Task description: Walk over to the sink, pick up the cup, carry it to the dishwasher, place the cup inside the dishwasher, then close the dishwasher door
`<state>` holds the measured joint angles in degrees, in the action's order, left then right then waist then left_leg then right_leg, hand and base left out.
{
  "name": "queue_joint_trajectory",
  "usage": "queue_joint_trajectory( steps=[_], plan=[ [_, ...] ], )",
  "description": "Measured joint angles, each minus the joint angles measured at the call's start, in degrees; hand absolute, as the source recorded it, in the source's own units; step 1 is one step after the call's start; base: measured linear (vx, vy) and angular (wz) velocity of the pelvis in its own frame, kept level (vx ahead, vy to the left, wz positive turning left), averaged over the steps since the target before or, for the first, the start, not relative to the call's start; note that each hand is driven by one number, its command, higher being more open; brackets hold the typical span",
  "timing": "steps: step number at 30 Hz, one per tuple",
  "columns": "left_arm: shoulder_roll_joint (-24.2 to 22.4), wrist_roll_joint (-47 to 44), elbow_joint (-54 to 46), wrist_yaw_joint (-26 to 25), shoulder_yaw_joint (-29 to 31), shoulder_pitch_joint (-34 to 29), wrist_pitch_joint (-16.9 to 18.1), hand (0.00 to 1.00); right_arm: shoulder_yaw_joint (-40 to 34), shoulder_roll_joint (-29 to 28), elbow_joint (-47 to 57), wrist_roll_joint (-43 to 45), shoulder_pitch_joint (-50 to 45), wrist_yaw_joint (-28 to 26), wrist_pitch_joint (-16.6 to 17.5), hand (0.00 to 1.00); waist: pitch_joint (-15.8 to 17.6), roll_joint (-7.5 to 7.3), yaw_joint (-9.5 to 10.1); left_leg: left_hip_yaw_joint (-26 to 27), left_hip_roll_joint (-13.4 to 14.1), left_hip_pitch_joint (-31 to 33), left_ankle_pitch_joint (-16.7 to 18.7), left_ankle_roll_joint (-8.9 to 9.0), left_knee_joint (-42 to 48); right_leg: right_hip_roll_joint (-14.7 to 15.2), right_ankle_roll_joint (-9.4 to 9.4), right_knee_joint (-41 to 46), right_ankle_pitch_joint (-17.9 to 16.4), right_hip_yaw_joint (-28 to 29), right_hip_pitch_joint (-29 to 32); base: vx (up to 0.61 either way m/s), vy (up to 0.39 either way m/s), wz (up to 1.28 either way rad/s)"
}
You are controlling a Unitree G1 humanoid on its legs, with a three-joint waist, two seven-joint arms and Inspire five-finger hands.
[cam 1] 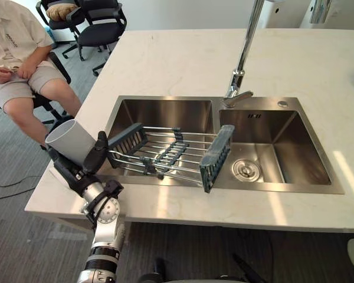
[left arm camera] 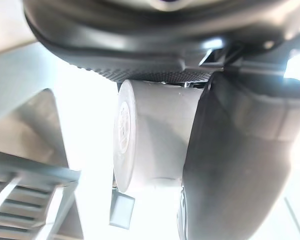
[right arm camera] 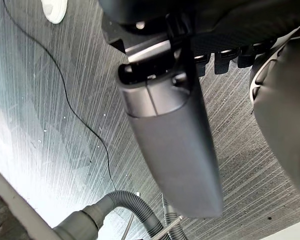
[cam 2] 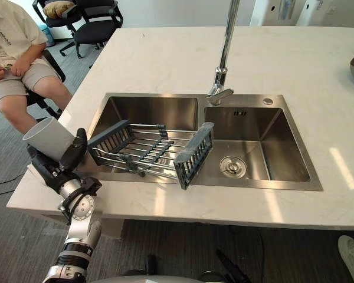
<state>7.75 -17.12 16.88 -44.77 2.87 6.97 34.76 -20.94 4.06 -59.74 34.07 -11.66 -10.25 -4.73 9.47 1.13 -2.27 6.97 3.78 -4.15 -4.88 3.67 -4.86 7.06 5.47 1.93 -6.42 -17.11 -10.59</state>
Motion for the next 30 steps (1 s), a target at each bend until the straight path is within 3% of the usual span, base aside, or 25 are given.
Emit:
queue_joint_trajectory(
  steps=[9,16,19,23,27,28,30],
  plan=[
    [-1.04,-0.22,1.37,-0.86,0.87,0.01,2.04,0.0,-0.05,-0.53,0.62,-0.5,-0.46,-0.87,0.02,1.0,-0.07,-0.13,-0.13,-0.1,0.23,0.02,-0.43,0.04,-0.01,-0.13,-0.16,1.01,-0.37,0.02,0.51,-0.04,-0.007,0.0],
    [-1.15,6.12,1.17,-6.87,4.53,0.01,2.53,0.0,-0.06,-0.61,0.65,-0.94,-0.55,-1.06,0.32,1.0,-0.07,-0.21,0.02,-0.24,0.22,0.21,-0.43,0.05,-0.02,-0.14,-0.16,1.02,-0.48,-0.13,0.61,0.0,0.0,0.0],
    [-0.92,10.73,-0.11,-7.94,5.82,-0.02,0.08,0.0,-0.05,-0.61,0.67,-2.68,-0.55,-1.27,0.41,1.0,-0.1,-0.26,0.31,-0.61,0.18,0.34,-0.47,0.06,-0.01,-0.14,-0.16,1.02,-0.48,-0.45,0.56,-0.02,-0.009,0.06],
    [0.23,15.18,-5.32,-7.26,5.8,-1.16,-5.8,0.0,-0.05,-0.53,0.69,-5.37,-0.6,-1.44,0.43,1.0,-0.12,-0.26,0.53,-3.22,-0.23,1.53,-1.31,-0.05,-0.01,-0.11,-0.15,0.84,-0.51,-3.36,-0.23,-0.03,-0.022,0.34],
    [-0.08,17.24,-13.23,-3.8,5.7,-3.88,-11.33,0.0,-0.9,-0.02,-0.59,-7.59,-1.13,-2.09,0.57,1.0,-0.05,0.15,1.04,-4.77,-1.94,5.54,-5.23,-0.89,0.05,0.78,0.01,1.59,-1.38,-11.44,-0.83,-0.08,-0.017,1.08],
    [-0.3,17.22,-15.08,-2.53,5.78,-4.92,-12.31,0.0,-1.5,0.25,-1.16,-7.88,-1.33,-2.08,0.57,1.0,0.28,0.66,1.89,-4.04,-2.42,6.4,-6.21,-1.53,0.12,1.08,-0.12,2.81,-1.89,-14.1,-1.12,-0.15,0.038,1.13],
    [-1.21,17.09,-17.27,-1.16,6.31,-7.26,-12.78,0.0,-2.25,1.02,-1.97,-8.3,-1.71,-1.66,0.56,1.0,0.59,1.24,3.65,3.79,-1.92,8.58,-1.94,-5.76,4.7,2.34,-0.22,4.89,-2.42,-17.73,-1.08,-0.15,0.079,0.94]
  ],
)
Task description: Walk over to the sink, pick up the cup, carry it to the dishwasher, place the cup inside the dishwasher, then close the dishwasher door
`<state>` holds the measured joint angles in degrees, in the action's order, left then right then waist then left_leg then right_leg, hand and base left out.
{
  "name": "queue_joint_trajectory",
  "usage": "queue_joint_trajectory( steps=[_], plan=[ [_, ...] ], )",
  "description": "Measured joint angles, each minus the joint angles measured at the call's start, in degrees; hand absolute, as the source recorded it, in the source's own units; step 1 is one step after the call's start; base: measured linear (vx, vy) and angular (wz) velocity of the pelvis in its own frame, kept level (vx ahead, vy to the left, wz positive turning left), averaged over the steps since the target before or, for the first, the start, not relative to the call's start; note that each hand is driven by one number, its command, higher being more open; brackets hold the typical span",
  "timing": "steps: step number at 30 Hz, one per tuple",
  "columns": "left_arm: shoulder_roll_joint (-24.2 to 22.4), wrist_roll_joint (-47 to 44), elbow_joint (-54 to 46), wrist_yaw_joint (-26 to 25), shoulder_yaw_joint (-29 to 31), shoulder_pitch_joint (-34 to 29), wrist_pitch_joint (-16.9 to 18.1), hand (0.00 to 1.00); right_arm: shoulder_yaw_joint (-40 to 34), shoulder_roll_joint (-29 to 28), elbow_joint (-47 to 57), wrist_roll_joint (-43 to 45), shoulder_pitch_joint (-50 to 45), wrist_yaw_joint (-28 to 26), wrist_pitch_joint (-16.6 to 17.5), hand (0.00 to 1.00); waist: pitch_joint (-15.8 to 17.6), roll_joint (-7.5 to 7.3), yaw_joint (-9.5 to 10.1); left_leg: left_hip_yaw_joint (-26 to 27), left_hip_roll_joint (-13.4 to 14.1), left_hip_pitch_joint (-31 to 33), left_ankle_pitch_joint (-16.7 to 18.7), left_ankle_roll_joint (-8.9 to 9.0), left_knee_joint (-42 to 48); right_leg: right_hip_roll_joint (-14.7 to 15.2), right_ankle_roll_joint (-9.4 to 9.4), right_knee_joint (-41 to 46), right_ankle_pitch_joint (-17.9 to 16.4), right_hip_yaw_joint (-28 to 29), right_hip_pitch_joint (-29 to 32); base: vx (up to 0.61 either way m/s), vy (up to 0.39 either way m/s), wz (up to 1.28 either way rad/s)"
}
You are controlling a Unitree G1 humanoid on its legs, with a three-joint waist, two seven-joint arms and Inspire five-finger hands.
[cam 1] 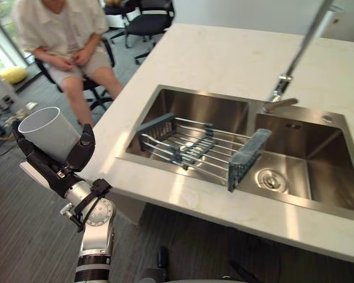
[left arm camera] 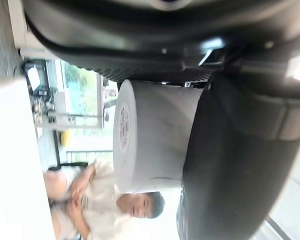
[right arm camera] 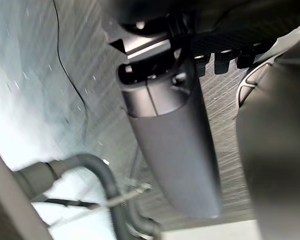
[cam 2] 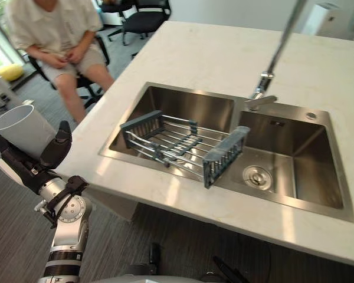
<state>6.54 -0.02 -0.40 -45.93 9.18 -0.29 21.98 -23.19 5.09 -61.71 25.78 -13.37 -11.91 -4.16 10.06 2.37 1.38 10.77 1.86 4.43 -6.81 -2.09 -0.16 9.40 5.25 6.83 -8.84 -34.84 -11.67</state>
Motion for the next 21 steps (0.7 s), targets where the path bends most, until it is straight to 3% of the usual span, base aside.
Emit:
queue_joint_trajectory(
  steps=[1,2,3,4,5,6,7,8,9,10,11,12,13,14,17,18,19,21],
  plan=[
    [-0.7,-0.08,-0.77,0.37,0.82,-0.83,-0.03,0.0,-0.12,0.19,0.01,0.11,-0.2,0.43,0.0,1.0,0.27,-0.47,1.07,5.81,1.41,3.82,5.41,-2.82,10.16,2.49,0.69,1.87,-0.52,-1.85,0.55,-0.09,0.14,0.77],
    [-1.34,-0.09,-1.91,0.75,1.95,-2.47,-0.03,0.0,-0.14,0.89,0.18,0.34,-0.55,0.91,0.02,1.0,-0.06,0.15,1.61,9.06,4.03,6.64,8.32,-4.95,20.52,4.46,1.18,5.06,-1.15,-3.56,1.38,-0.05,0.112,0.68],
    [-1.64,-0.07,-2.68,1.01,2.41,-3.78,0.14,0.0,-0.15,1.59,0.4,0.64,-0.93,1.16,0.08,1.0,-0.59,1.31,1.92,10.18,6.02,7.12,8.91,-4.87,23.89,4.69,1.12,7.39,-1.88,-4.15,2.12,-0.1,0.175,0.63],
    [-1.94,-0.03,-3.75,1.66,3.22,-5.64,0.76,0.0,-0.19,3.39,0.27,1.88,-0.59,1.31,0.1,1.0,-0.54,3.65,2.06,8.72,5.12,7.46,9.59,-2.64,22.31,4.34,-0.01,11.37,-5.37,-3.02,4.4,-0.22,0.072,1.12],
    [-2.63,-0.03,-3.25,2.78,3.61,-5.48,0.88,0.0,-0.06,3.67,-0.9,2.27,-0.05,1.27,0.13,1.0,-1.89,4.63,0.24,3.25,2.53,5.98,6.26,0.12,10.63,-1.14,-3.65,8.0,-6.08,-1.96,7.91,-0.24,0.079,1.59],
    [-2.62,-0.05,-2.99,3.39,4.61,-4.12,0.91,0.0,-0.12,2.28,-1.49,2.45,0.7,1.47,0.15,1.0,-1.06,2.59,-0.65,4.3,0.84,6.4,6.88,1.5,10.13,-2.37,-7.01,4.12,-2.76,-0.55,9.46,-0.2,-0.057,2.13],
    [-3.57,-0.35,-2.16,3.81,5.18,-2.6,1.3,0.0,-0.13,1.29,-1.41,3.4,0.26,1.13,0.19,1.0,-0.54,1.74,-1.27,10.63,3.51,8.17,11.81,-4.53,21.19,-0.38,-5.36,3.42,0.4,-2.43,9.21,-0.1,-0.042,1.64],
    [-4.05,-2.32,-1.89,3.82,5.76,-4.25,2.45,0.0,-0.61,1.64,-0.86,4.75,0.13,1.47,0.13,1.0,-0.42,1.85,-0.31,16.75,10.97,4.49,13.93,-2.13,31.7,2.51,-5.43,6.31,0.48,-4.26,9.3,-0.06,0.035,1.66],
    [-4.27,-3.47,-1.87,4.84,5.82,-5.12,2.74,0.0,-0.28,2.14,-0.2,4.79,-0.92,1.51,0.23,1.0,-0.72,2.33,-1.09,18.63,15.87,-0.08,12.86,0.73,32.32,4.49,-5.4,7.41,0.49,-6.91,8.54,-0.05,0.124,0.99],
    [-4.35,-3.47,-1.87,5.29,5.78,-5.12,2.84,0.0,-0.29,2.33,0.02,4.81,-1.2,1.49,0.29,1.0,-0.91,2.61,-1.22,18.87,16.99,-1.03,12.36,1.49,32.07,4.92,-5.4,7.87,0.49,-7.58,8.47,-0.01,0.219,1.18],
    [-4.34,-3.48,-1.9,6.88,5.39,-4.88,3.54,0.0,-0.56,3.17,0.33,4.83,-1.71,1.41,0.5,1.0,-1.61,3.67,-1.4,19.32,19.91,-3.77,8.68,1.7,29.56,6.59,-5.22,9.96,0.38,-9.73,8.52,-0.03,0.3,1.16],
    [-4.29,-5.15,-2.19,10.95,4.84,-4.15,4.59,0.0,-1.33,4.37,0.46,4.59,-2.01,1.5,0.73,1.0,-2.46,4.98,-1.35,19.6,21.14,-6.83,2.46,1.55,25.06,9.35,-4.25,13.32,-0.13,-12.14,8.7,-0.05,0.411,1.54],
    [-3.61,-7.47,-2.52,14.52,3.69,-3.19,4.62,0.0,-1.57,5.24,0.32,4.37,-1.9,1.72,1.01,1.0,-2.4,4.85,-1.42,20.37,18.91,-6.85,5.28,3.13,24.09,13.32,-4.17,15.98,0.44,-14.3,8.5,-0.05,0.425,1.34],
    [-3.03,-8.88,-2.91,16.27,3.21,-3.01,4.46,0.0,-1.76,5.15,0.32,4.34,-1.96,1.71,1.03,1.0,-2.23,4.6,-1.39,21.12,18.44,-6.66,6.88,3.6,24.67,14.74,-4.11,16.49,0.95,-15.58,7.58,-0.03,0.435,1.22],
    [-0.18,-12.6,-7.88,23.29,1.71,-3.43,1.35,0.0,-4.18,3.97,1.4,4.26,-3.91,3.44,1.78,1.0,-1.72,3.77,-0.6,22.15,15.48,-6.67,17.29,8.23,25.67,19.91,-0.46,18.37,3.89,-21.95,1.99,0.03,0.554,1.2],
    [1.31,-12.45,-9.6,25.16,1.71,-3.46,-0.36,0.0,-4.86,3.62,1.78,3.9,-4.16,4.45,1.95,1.0,-1.45,3.6,-0.27,21.51,13.89,-6.43,20.3,8.13,26.47,22.1,0.92,19.53,5.17,-23.47,0.24,0.03,0.497,1.11],
    [2.14,-12.41,-9.88,26.13,1.69,-3.63,-1.2,0.0,-5.49,3.55,1.82,3.8,-4.25,5.17,1.97,1.0,-1.2,3.24,0.2,20.94,13.14,-6.37,21.36,7.59,27.05,23.32,0.8,20.57,6.15,-23.85,-0.4,0.01,0.438,0.97],
    [3.81,-13.71,-9.94,28.78,1.59,-5.38,-3.36,0.0,-6.44,3.15,3.15,3.99,-5.45,7.13,2.08,1.0,-0.71,2.9,1.11,17.31,10.4,-6.65,22.93,5.47,27.32,27.9,-3.56,27.73,12.76,-20.97,-0.7,0.02,0.349,0.97]
  ],
)
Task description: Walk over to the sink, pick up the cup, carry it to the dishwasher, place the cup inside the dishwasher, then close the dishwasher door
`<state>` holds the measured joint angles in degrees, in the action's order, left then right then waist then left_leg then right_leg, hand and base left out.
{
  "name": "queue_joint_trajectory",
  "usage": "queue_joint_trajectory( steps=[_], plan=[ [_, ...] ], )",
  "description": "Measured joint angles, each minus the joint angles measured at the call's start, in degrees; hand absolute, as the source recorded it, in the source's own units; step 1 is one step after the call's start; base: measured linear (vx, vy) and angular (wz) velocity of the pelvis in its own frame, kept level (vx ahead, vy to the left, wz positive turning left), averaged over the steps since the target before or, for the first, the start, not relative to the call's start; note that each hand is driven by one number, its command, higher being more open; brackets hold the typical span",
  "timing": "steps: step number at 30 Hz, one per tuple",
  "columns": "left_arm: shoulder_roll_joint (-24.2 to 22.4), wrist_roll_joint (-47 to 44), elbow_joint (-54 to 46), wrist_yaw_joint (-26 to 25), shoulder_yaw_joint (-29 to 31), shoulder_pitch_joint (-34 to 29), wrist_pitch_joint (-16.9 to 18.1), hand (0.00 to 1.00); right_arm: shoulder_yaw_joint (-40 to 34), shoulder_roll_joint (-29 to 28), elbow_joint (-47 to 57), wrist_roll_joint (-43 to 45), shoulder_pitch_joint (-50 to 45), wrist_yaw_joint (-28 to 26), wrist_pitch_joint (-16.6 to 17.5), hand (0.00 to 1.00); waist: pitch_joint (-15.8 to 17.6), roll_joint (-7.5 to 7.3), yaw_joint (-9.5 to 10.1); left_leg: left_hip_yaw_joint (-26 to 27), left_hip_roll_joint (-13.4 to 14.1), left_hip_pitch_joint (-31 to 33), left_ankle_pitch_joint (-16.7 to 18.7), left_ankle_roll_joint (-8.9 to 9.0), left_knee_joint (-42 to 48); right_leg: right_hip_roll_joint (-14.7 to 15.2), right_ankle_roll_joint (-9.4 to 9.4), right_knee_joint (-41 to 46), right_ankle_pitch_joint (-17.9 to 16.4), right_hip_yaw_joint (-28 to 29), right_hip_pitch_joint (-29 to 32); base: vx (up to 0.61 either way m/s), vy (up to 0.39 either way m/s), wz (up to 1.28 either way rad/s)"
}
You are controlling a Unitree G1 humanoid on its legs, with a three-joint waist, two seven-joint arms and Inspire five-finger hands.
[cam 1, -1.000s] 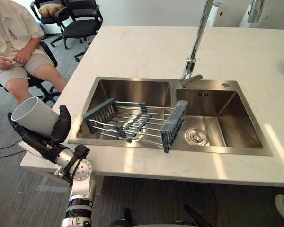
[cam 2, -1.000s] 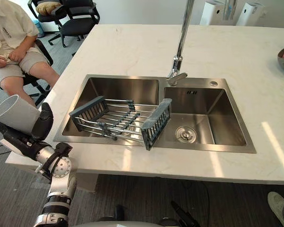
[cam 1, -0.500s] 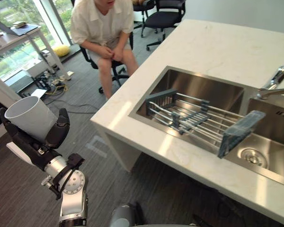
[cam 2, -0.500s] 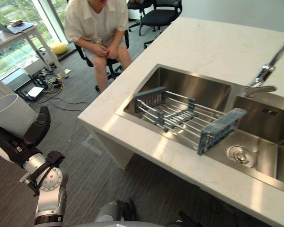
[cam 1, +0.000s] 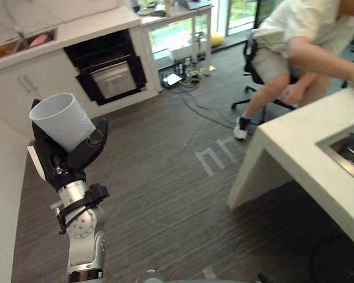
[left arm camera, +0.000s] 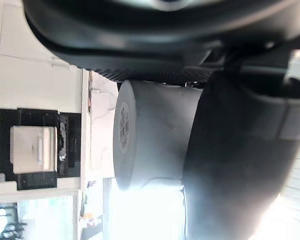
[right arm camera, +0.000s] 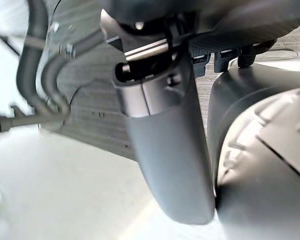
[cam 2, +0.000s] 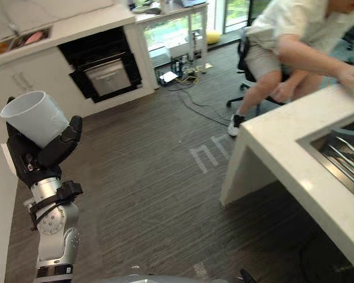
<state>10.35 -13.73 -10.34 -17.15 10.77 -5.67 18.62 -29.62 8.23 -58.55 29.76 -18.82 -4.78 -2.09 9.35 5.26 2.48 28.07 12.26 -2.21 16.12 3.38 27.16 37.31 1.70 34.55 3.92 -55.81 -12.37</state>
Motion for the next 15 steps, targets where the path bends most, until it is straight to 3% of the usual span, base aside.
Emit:
queue_joint_trajectory(
  steps=[1,2,3,4,5,8,10,11,13,15],
  plan=[
    [0.74,-1.46,0.09,1.81,0.04,-1.25,-0.31,0.0,-0.51,-0.32,1.43,0.6,-0.52,0.06,-0.15,1.0,0.35,0.52,-0.44,-4.04,-0.65,-0.13,0.46,-0.78,-1.12,0.06,-0.46,3.93,0.47,8.66,3.22,0.09,0.277,1.38],
    [1.22,-2.22,1.16,3.22,0.21,-1.59,0.48,0.0,-0.79,-1.15,1.81,0.54,-0.01,-0.38,-0.41,1.0,0.16,0.73,-0.45,-7.68,-0.73,1.11,0.6,-0.75,-3.2,-5.7,1.93,3.04,-7.41,20.01,7.71,0.08,0.21,1.54],
    [1.55,-2.32,2.38,3.83,0.14,-1.25,0.93,0.0,-0.72,-1.83,1.95,0.44,0.41,-0.75,-0.42,1.0,0.16,0.83,-0.42,-10.14,-1.03,2.07,0.33,-0.43,-4.05,-9.71,2.47,1.37,-10.02,25.88,9.55,0.08,0.071,1.74],
    [1.94,-2.68,5.36,5.64,-0.66,-0.9,1.17,0.0,-0.52,-3.12,2.07,0.4,0.68,-1.45,-0.39,1.0,0.18,0.71,-0.57,-14.57,-1.92,3.48,-0.82,-0.7,-5.14,-16.98,4.28,-3.0,-13.4,35.92,11.2,0.11,0.036,2.0],
    [1.83,-2.98,8.4,7.12,-1.76,-1.01,1.2,0.0,-0.29,-4.32,1.79,0.35,0.49,-2.22,-0.26,1.0,0.04,0.33,-0.88,-18.92,-3.61,3.74,-2.06,-0.85,-6.86,-22.22,6.08,-6.69,-15.82,43.05,11.71,0.13,0.026,2.01],
    [0.31,-3.09,10.81,10.34,-5.96,-1.62,1.33,0.0,1.22,-5.26,1.98,0.3,0.34,-4.31,-0.2,1.0,-0.72,-1.06,-2.5,-30.34,-8.87,5.31,-4.7,-0.56,-9.57,-29.18,5.8,-8.44,-17.97,55.95,15.51,0.08,-0.113,2.17],
    [0.27,-3.06,10.8,12.65,-9.48,-1.89,1.93,0.0,1.46,-4.76,2.15,0.12,0.5,-4.74,-0.22,1.0,-1.81,-2.12,-2.2,-34.66,-10.85,6.91,-5.56,0.6,-10.07,-29.32,5.02,-11.3,-18.82,57.89,15.59,0.06,-0.214,1.72],
    [-0.02,-3.07,10.52,13.33,-11.28,-2.03,1.98,0.0,1.53,-3.95,2.23,-0.7,1.87,-4.82,-0.31,1.0,-2.62,-1.74,-1.46,-33.65,-9.99,7.3,-6.96,1.54,-11.36,-29.57,4.76,-14.38,-18.97,56.05,14.12,0.1,-0.214,1.16],
    [-0.03,-3.07,10.52,13.96,-12.49,-1.85,1.97,0.0,1.96,-2.34,2.23,-0.94,4.63,-4.81,-0.76,1.0,-2.58,-1.85,-2.13,-32.33,-8.71,6.64,-8.84,2.2,-14.09,-30.44,4.2,-15.93,-18.63,53.73,12.91,0.05,-0.176,0.52],
    [-0.17,-2.9,10.52,14.35,-15.29,-2.41,1.91,0.0,3.27,-1.17,2.46,-1.44,6.71,-4.77,-1.64,1.0,-2.81,-2.74,-1.68,-32.44,-7.27,3.54,-10.73,3.21,-18.71,-31.58,3.62,-17.0,-18.26,52.33,11.16,0.02,-0.136,0.2]
  ],
)
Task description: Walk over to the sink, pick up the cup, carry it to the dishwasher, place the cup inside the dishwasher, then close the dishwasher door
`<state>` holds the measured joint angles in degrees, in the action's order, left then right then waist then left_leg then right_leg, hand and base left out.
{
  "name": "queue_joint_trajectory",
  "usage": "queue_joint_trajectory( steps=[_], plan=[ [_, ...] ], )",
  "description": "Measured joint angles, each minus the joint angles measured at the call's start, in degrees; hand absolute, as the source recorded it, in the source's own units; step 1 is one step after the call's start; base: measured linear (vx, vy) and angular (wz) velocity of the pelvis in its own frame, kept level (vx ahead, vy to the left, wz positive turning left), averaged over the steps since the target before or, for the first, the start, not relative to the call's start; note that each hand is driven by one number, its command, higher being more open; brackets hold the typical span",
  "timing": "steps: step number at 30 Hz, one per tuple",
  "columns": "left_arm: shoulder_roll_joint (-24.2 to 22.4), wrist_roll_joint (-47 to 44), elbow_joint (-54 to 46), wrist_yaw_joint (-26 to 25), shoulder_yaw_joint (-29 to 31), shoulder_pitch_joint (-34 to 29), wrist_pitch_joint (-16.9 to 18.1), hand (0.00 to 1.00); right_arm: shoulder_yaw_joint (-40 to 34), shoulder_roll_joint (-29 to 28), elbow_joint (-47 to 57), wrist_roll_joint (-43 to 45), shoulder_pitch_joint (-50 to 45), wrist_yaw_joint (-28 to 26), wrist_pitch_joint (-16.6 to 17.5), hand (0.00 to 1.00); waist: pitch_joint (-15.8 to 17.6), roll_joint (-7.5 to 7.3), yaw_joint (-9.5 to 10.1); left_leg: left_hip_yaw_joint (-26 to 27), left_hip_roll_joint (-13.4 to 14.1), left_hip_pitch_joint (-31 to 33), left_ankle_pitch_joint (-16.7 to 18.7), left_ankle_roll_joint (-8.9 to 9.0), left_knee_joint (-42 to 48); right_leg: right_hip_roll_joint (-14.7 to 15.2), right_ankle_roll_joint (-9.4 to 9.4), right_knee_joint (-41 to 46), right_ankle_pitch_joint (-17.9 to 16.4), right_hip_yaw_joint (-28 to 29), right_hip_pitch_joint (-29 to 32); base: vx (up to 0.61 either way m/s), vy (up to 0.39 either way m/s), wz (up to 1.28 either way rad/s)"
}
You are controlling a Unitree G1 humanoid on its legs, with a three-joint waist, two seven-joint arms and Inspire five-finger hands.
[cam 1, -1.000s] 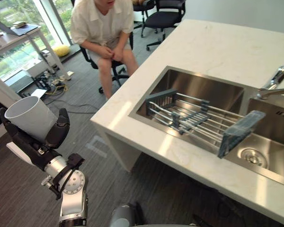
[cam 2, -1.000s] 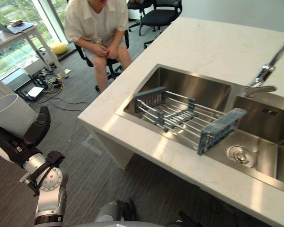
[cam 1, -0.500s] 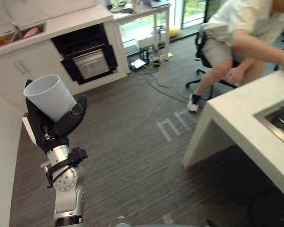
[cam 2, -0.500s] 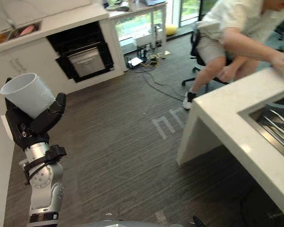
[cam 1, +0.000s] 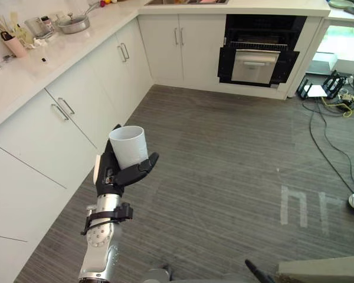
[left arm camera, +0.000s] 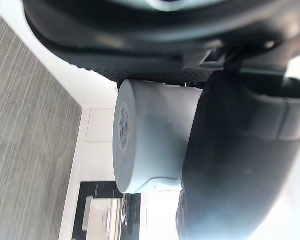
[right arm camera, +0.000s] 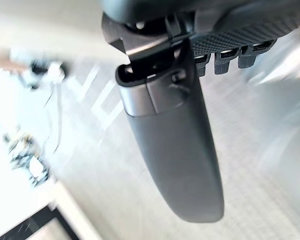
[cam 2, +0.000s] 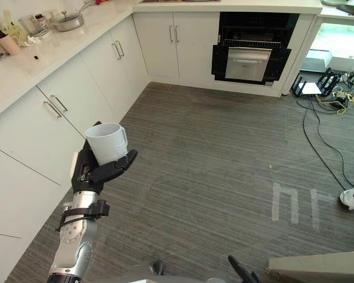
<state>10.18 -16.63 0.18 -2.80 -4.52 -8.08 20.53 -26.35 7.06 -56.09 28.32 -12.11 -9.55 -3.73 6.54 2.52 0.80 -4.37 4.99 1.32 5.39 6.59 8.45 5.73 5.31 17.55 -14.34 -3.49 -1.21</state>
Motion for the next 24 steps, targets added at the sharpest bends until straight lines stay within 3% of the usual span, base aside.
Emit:
queue_joint_trajectory(
  steps=[5,7,8,12,16,18,21,22,24],
  plan=[
    [-0.07,4.72,0.22,-2.2,-2.95,-1.09,0.0,0.0,3.31,0.77,1.14,8.85,3.8,1.61,-0.6,1.0,-0.97,-1.37,-0.11,1.28,1.28,-2.05,-2.59,0.56,-4.96,-1.12,-1.63,-3.64,1.04,-0.07,-1.19,0.03,-0.032,-0.06],
    [-0.05,4.82,0.41,-5.87,-2.58,-1.1,0.02,0.0,4.33,0.31,0.93,13.48,5.09,2.97,-4.06,1.0,-1.19,-1.86,0.01,3.26,1.79,-3.25,-3.11,0.59,-6.31,-1.53,-2.27,-6.14,2.26,0.7,-2.15,0.02,0.01,-0.25],
    [-0.81,5.49,0.39,-12.34,1.91,-1.1,2.8,0.0,11.12,-1.57,0.73,5.21,2.63,0.92,-4.88,1.0,-1.92,-2.59,-3.1,9.99,0.7,-4.07,-11.36,-1.15,-13.64,0.68,0.01,-16.87,11.16,-1.99,-4.96,0.0,0.002,-0.1],
    [-0.82,5.49,0.39,-12.34,1.93,-1.1,2.8,0.0,11.1,-1.58,0.66,5.21,2.32,0.91,-4.87,1.0,-1.86,-2.54,-3.19,10.01,0.75,-4.05,-11.35,-1.15,-13.38,0.6,-0.03,-17.24,11.35,-1.95,-4.94,0.0,0.0,0.0],
    [-1.02,5.46,0.41,-12.19,1.97,-1.14,2.6,0.0,10.81,-1.82,0.01,3.89,2.01,0.55,-4.72,1.0,-1.64,-2.37,-3.19,10.4,0.92,-2.79,-11.26,-1.23,-12.34,0.36,-0.36,-20.97,13.62,-2.28,-6.14,-0.01,-0.001,0.02],
    [-1.37,5.42,0.41,-11.86,1.97,-1.13,1.8,0.0,9.7,-2.01,-1.02,2.79,1.45,-0.07,-4.33,1.0,-1.29,-2.35,-3.22,12.6,1.08,-1.63,-10.37,-1.54,-9.57,0.48,-0.39,-21.11,13.69,-3.03,-6.81,-0.05,-0.001,0.15],
    [-4.51,5.24,0.25,-10.85,3.69,-2.16,0.37,0.0,6.29,-2.06,-3.1,0.83,0.4,-0.45,-3.88,1.0,-0.56,-1.16,-2.61,15.32,2.21,0.25,-6.02,-2.03,-1.84,0.42,-0.91,-20.19,11.93,-5.2,-7.53,-0.08,-0.005,-0.12],
    [-6.34,4.18,0.24,-10.64,4.74,-2.76,-1.09,0.0,3.81,-1.4,-4.51,0.75,0.34,-0.37,-3.26,1.0,-0.49,0.28,-1.68,16.05,3.45,2.04,-2.62,-2.71,2.77,0.79,-0.69,-18.42,11.46,-8.37,-7.58,-0.04,-0.008,-0.28],
    [-6.81,4.11,0.09,-10.16,4.71,-2.66,-2.23,0.0,2.12,-0.71,-5.51,0.54,0.98,-0.23,-2.05,1.0,0.39,1.02,-1.73,16.05,3.98,3.15,-0.37,-3.42,6.35,1.94,0.12,-10.71,7.96,-9.45,-5.16,0.01,0.026,0.11]
  ],
)
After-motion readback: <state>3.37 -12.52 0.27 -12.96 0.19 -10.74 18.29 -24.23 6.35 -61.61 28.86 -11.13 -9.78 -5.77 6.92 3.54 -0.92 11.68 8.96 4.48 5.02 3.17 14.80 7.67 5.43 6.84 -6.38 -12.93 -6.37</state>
